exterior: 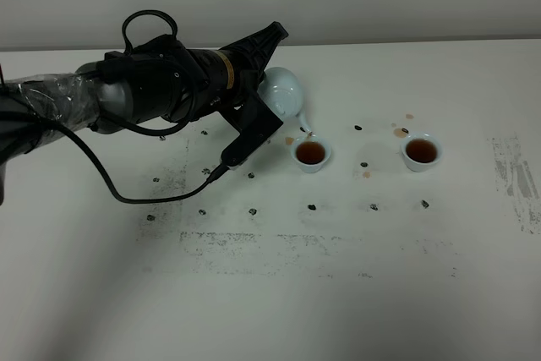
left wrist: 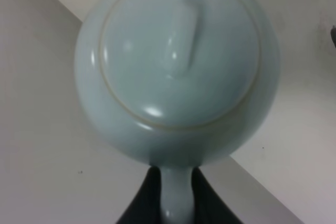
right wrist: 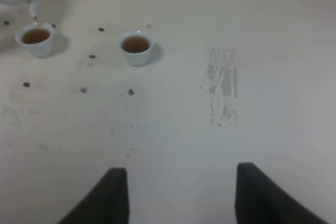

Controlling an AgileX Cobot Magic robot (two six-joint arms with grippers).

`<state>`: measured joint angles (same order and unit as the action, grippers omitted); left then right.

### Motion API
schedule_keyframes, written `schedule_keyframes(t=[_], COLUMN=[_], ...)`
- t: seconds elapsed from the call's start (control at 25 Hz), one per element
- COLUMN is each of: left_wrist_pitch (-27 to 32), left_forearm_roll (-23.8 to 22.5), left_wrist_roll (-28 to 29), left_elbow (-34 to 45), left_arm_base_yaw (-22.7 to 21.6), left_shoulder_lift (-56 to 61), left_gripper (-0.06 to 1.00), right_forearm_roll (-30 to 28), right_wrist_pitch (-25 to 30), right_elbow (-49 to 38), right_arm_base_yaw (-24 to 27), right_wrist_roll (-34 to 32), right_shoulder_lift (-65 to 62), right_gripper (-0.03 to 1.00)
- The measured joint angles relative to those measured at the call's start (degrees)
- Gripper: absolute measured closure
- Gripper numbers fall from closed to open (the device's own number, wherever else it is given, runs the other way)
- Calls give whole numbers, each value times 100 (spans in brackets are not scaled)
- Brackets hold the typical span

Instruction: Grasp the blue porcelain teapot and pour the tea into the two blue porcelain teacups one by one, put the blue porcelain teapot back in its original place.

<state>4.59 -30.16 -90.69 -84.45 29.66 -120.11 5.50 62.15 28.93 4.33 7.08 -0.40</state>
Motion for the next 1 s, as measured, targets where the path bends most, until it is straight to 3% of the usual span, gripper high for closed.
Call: schedule_keyframes(t=[0.24, 0.48, 0.64, 0.84, 1.0], left_wrist_pitch=[10, 105, 405, 1332, 1764], left_forearm_roll=[139, 722, 1170, 1319, 1319], left_wrist_roll=[360, 1568, 3312, 5844, 6874], left_elbow=[0, 5, 5, 5, 69], left_arm_base_yaw=[0, 0, 0, 0, 0], left_shoulder_lift=[0, 275, 553, 589, 574], left_gripper=[91, 91, 91, 91, 91], right_forearm_roll=[0, 0, 0, 0, 0], right_wrist_pitch=[0, 0, 0, 0, 0], right_elbow=[0, 0, 0, 0, 0], right_arm_base_yaw=[0, 0, 0, 0, 0], right_wrist_roll=[0, 0, 0, 0, 0], right_shoulder_lift=[0, 0, 0, 0, 0], right_gripper=[49, 49, 49, 49, 49])
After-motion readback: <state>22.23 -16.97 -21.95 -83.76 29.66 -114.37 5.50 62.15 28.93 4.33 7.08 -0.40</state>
